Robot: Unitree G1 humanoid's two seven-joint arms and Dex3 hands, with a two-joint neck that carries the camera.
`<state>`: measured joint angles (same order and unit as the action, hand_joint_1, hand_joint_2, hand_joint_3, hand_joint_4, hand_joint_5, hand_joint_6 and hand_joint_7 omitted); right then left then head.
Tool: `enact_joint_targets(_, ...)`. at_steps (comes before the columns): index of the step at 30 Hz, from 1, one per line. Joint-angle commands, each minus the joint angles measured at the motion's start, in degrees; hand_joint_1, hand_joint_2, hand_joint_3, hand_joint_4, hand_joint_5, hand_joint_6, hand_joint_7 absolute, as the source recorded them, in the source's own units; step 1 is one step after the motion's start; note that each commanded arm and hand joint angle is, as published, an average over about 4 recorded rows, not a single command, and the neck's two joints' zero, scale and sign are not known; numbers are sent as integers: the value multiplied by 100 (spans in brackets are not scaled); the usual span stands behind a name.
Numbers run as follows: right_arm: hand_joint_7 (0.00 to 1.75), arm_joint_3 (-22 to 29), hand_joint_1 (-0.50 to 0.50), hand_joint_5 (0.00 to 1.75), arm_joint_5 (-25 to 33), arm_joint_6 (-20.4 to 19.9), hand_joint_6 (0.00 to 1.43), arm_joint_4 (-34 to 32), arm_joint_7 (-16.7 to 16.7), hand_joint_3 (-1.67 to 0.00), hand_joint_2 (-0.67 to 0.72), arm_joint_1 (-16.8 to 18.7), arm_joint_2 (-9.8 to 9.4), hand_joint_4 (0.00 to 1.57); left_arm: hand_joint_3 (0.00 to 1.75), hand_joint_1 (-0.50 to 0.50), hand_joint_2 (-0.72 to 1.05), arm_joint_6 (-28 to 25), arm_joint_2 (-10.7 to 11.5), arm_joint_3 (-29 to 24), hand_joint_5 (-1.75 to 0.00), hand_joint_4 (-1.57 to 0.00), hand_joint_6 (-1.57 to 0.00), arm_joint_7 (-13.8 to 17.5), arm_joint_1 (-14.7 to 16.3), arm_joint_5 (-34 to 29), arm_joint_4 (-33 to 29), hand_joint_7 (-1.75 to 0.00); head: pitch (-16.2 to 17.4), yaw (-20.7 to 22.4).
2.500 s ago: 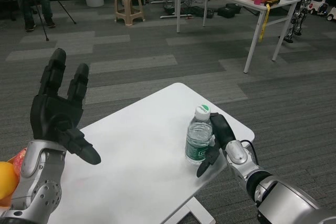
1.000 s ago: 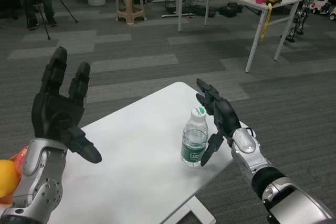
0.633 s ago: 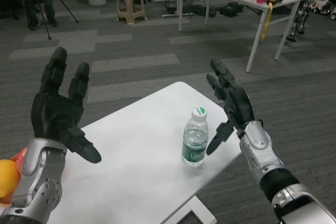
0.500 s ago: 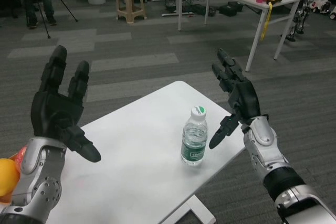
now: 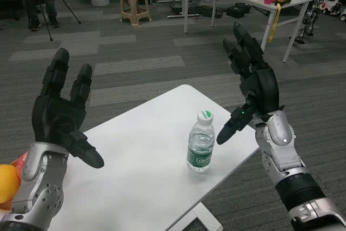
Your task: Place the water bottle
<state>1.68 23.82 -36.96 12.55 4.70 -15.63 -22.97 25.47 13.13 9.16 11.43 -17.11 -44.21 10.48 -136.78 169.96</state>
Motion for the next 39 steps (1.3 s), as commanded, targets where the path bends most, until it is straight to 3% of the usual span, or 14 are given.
enact_joint_targets(1, 0, 113, -50, 0, 35, -26, 0, -325, -22, 0, 66, 60, -89, 0, 9, -46, -64, 19, 25, -55, -10, 0, 0, -13, -11, 0, -31, 0, -2, 8)
enact_joint_targets(14, 0, 201, -50, 0, 43, -13, 0, -666, -31, 0, 66, 183, -217, 0, 9, -46, -64, 19, 40, -99, -10, 0, 0, -18, -11, 17, -95, 0, -204, 73)
enact_joint_targets(24, 0, 175, -50, 0, 43, -21, 0, -683, -31, 0, 66, 165, -208, 0, 9, -46, -64, 11, 75, -125, -10, 0, 0, -26, -60, 52, -143, 0, -934, 272)
enact_joint_targets(28, 0, 175, -50, 0, 41, -21, 0, -683, -42, 0, 71, 152, -208, 0, 9, -46, -64, 11, 75, -134, -10, 0, 0, -26, -77, 52, -143, 0, -1005, 271)
enact_joint_targets(39, 0, 172, -50, 0, 40, -21, 0, -698, -48, 0, 66, 154, -199, 0, 9, -46, -64, 11, 84, -143, -10, 0, 0, -26, -73, 52, -143, 0, -910, 280)
